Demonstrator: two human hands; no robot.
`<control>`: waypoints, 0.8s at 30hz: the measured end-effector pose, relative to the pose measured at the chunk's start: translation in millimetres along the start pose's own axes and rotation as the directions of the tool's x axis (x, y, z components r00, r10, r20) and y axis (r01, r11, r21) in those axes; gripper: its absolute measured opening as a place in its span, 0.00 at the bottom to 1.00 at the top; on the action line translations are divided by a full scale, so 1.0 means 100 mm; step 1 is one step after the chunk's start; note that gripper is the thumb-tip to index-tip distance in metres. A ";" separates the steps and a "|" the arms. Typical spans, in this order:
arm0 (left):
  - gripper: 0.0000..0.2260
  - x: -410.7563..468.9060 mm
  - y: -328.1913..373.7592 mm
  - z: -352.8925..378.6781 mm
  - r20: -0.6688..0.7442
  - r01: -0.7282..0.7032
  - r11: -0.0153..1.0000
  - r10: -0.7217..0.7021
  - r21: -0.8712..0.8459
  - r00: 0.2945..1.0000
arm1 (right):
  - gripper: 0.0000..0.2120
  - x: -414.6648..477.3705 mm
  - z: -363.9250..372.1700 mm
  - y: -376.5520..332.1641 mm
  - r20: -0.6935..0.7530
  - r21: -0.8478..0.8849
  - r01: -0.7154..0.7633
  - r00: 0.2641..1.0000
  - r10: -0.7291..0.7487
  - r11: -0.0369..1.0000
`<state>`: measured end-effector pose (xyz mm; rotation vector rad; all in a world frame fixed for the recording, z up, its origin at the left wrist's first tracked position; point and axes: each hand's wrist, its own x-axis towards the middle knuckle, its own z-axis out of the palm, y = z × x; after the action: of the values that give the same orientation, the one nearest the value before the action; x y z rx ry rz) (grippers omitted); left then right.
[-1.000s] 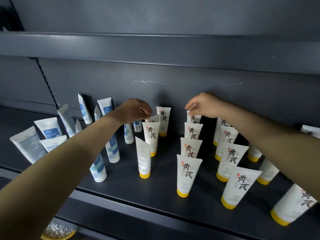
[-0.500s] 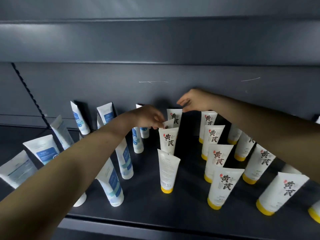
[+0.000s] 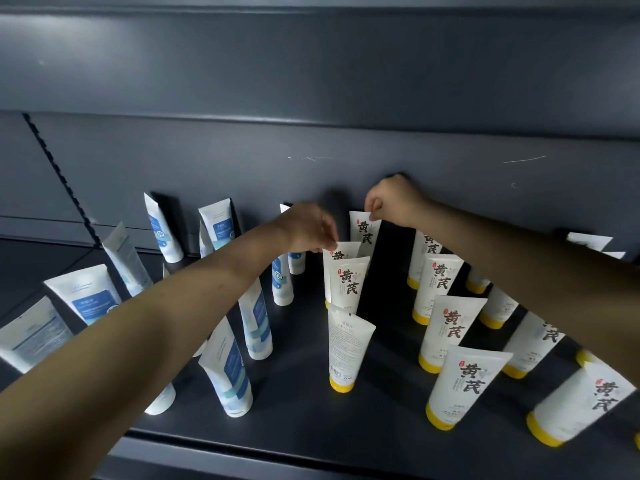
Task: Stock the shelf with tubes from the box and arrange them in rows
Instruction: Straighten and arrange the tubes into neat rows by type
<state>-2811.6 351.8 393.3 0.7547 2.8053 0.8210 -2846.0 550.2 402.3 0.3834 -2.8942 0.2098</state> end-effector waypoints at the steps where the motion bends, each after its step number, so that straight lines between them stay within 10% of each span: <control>1: 0.04 0.01 0.01 0.01 -0.012 0.004 1.000 -0.005 -0.003 1.000 | 0.08 0.00 0.01 0.01 -0.005 0.009 0.003 1.000 -0.003 1.000; 24: 0.06 0.00 0.19 0.11 0.035 -0.007 0.985 0.014 -0.175 0.999 | 0.11 -0.32 -0.24 0.22 -0.034 0.166 -0.009 0.999 0.015 0.986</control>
<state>-2800.7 370.9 393.7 0.7486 2.6559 1.0280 -2817.5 583.3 415.8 0.3859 -2.8536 0.4572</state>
